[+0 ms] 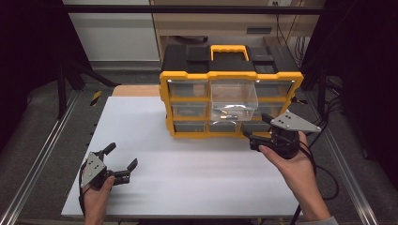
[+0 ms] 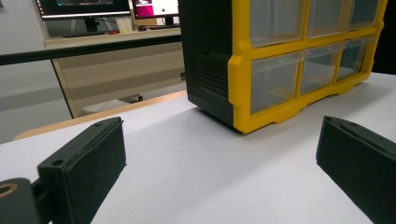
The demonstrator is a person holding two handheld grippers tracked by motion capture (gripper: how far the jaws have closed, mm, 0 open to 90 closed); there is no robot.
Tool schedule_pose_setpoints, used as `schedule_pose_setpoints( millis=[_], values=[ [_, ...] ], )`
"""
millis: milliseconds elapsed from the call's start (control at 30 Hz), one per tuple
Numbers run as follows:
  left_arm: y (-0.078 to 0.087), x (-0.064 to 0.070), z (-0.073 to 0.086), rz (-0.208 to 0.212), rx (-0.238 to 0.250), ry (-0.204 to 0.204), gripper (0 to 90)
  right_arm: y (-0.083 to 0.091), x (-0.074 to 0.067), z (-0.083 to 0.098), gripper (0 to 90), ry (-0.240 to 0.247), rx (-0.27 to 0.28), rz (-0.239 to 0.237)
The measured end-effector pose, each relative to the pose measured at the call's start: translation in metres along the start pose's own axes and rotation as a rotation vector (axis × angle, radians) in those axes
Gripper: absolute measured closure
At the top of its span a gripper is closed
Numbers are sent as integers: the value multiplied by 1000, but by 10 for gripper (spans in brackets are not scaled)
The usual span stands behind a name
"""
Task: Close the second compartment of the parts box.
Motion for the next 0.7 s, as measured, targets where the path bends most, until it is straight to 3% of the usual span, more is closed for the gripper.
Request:
schedule_pose_setpoints(
  millis=[700],
  values=[
    [0, 0, 0, -2, 0, 1, 11, 1, -6, 4, 641, 14, -10, -46]
  ],
)
Point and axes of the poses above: each handheld gripper's, and its own axes: y roughly backward along the jaws, z roughly out of its underside, x roughly to its right, the point moved 7 cm from there along -y, roughly forward along the jaws, and after that the axes turned 7 degrees about y, right-handed, at the moved point
